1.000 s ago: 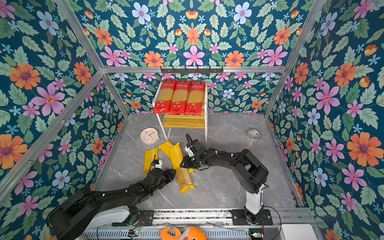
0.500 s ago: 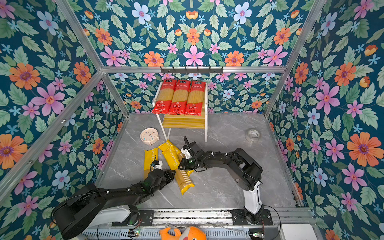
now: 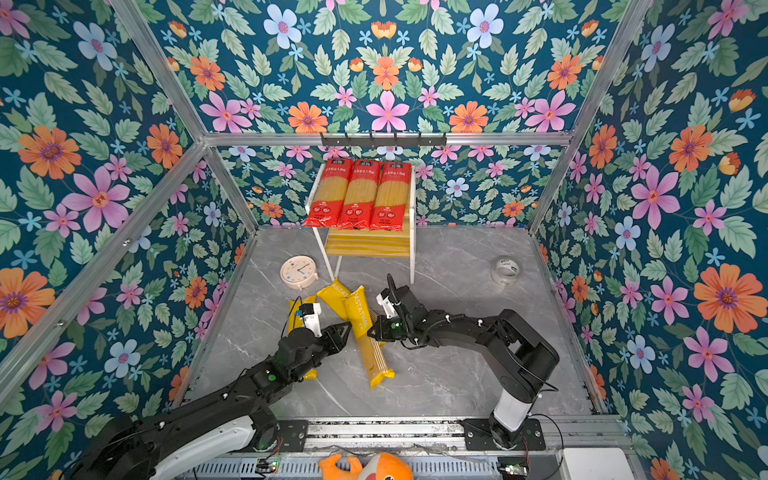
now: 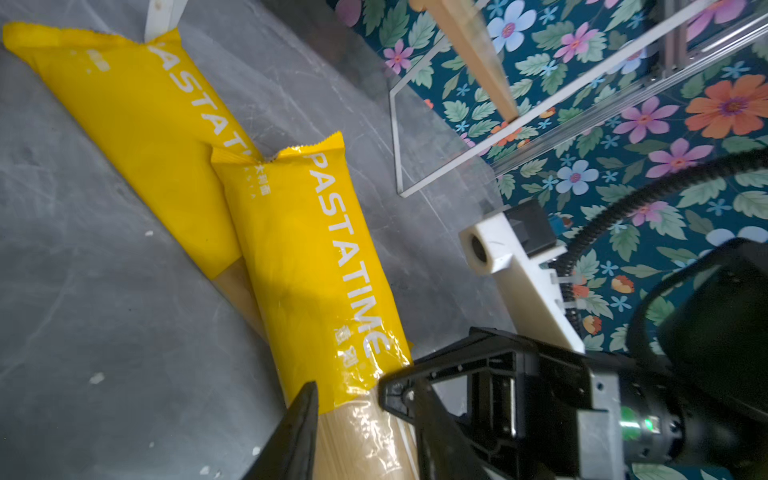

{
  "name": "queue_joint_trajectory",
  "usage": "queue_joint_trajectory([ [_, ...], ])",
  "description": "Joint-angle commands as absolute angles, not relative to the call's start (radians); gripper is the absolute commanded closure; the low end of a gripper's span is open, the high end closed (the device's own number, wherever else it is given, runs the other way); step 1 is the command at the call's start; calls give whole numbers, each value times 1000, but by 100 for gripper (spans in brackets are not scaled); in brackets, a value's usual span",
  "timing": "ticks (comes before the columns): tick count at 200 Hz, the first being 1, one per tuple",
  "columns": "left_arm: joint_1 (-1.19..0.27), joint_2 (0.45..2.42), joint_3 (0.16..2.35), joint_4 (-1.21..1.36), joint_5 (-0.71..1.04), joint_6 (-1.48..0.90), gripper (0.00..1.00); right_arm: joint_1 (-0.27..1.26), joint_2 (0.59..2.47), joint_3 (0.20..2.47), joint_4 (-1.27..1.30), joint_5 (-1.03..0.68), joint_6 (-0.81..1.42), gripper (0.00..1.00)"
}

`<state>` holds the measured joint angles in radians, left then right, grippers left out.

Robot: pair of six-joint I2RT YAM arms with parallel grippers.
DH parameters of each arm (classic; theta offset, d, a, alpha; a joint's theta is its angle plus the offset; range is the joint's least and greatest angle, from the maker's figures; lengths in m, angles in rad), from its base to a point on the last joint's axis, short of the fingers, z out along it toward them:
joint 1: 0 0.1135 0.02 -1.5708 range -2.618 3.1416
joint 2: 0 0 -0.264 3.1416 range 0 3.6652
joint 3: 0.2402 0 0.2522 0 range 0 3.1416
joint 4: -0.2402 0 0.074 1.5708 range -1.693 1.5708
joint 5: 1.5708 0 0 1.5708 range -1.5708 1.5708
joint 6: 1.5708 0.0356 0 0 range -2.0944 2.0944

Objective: Place and organize the pasta boxes and bags onto the shelf
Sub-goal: 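Lift the yellow pack upright with both grippers, tilting it up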

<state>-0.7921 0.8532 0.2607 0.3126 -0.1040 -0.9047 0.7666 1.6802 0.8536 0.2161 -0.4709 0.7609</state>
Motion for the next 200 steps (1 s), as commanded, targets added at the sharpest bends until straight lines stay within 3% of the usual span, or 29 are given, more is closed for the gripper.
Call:
queue_joint_trajectory([
  [1, -792, 801, 265, 297, -86, -810, 55, 759, 1616, 831, 388, -472, 805, 100],
  [69, -792, 782, 279, 455, 5, -647, 41, 712, 1438, 678, 516, -368, 764, 100],
  [111, -791, 805, 276, 532, 13, -587, 30, 672, 1375, 551, 706, -352, 796, 100],
  [143, -771, 815, 277, 551, 33, -545, 24, 657, 1359, 535, 713, -366, 775, 100],
  [200, -641, 942, 280, 713, 412, -640, 22, 646, 1316, 518, 761, -396, 732, 100],
])
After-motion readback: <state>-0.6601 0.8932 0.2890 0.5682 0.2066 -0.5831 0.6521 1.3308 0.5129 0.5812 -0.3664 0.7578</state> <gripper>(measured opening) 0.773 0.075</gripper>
